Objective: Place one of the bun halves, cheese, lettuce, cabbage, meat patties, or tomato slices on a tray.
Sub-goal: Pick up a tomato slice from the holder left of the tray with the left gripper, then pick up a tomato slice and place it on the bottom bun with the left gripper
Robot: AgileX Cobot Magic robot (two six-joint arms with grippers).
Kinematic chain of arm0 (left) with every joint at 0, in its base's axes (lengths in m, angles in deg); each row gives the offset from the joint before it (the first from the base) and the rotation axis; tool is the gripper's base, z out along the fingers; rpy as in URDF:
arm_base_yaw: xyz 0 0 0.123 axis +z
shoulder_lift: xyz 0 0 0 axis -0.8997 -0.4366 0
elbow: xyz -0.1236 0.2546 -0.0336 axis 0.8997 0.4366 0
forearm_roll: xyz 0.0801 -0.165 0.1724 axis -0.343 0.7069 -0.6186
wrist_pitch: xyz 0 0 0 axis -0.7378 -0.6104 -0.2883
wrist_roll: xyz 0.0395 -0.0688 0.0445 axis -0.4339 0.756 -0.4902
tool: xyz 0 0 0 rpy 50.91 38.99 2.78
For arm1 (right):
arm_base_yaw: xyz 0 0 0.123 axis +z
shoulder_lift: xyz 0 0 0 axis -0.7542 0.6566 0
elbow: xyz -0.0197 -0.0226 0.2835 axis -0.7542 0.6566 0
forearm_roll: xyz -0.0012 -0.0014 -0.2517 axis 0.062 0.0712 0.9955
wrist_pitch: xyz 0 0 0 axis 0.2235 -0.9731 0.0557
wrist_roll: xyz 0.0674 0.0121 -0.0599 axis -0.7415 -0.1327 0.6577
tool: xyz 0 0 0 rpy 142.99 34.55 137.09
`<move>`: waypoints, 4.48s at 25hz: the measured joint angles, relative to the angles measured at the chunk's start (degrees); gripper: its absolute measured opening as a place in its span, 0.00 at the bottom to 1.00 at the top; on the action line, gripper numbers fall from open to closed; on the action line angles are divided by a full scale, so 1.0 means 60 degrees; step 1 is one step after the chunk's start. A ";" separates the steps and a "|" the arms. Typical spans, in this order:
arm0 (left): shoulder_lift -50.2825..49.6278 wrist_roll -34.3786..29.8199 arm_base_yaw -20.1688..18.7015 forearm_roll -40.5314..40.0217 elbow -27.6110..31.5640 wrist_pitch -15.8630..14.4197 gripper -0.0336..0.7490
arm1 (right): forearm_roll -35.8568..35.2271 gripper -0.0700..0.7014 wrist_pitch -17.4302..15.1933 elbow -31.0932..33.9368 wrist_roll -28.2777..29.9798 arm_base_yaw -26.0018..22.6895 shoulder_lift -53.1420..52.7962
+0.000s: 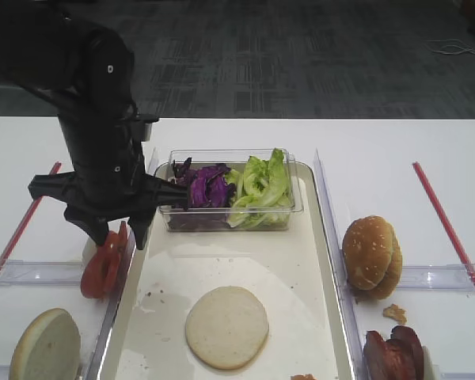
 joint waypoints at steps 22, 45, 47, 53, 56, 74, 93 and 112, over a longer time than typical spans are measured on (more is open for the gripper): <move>-0.0631 0.0000 0.0000 -0.0226 0.0000 0.0202 0.36 | 0.0000 0.82 0.0000 0.0000 0.0000 0.0000 0.0000; -0.0631 0.0275 0.0000 -0.0769 0.0000 -0.0076 0.09 | 0.0000 0.82 -0.0017 0.0000 0.0000 0.0000 0.0000; -0.0631 0.0275 0.0000 -0.0767 0.0000 -0.0108 0.07 | 0.0000 0.82 -0.0017 0.0000 0.0000 0.0000 0.0000; -0.0631 0.0275 0.0000 -0.0767 0.0000 -0.0167 0.05 | 0.0000 0.82 -0.0017 0.0000 0.0000 0.0000 0.0000; -0.0631 0.0275 0.0000 -0.0767 0.0000 -0.0182 0.05 | 0.0000 0.82 -0.0017 0.0000 0.0000 0.0000 0.0000; -0.0273 0.0275 0.0000 -0.0639 0.0000 -0.0526 0.04 | 0.0000 0.82 -0.0017 0.0000 0.0000 0.0000 0.0000; 0.0696 0.0086 0.0000 -0.0521 0.0000 -0.0669 0.04 | 0.0000 0.82 -0.0017 0.0000 0.0000 0.0000 0.0000; 0.2355 0.0221 0.0000 0.0464 0.1442 0.0138 0.04 | 0.0000 0.82 0.0001 0.0000 0.0000 0.0000 0.0000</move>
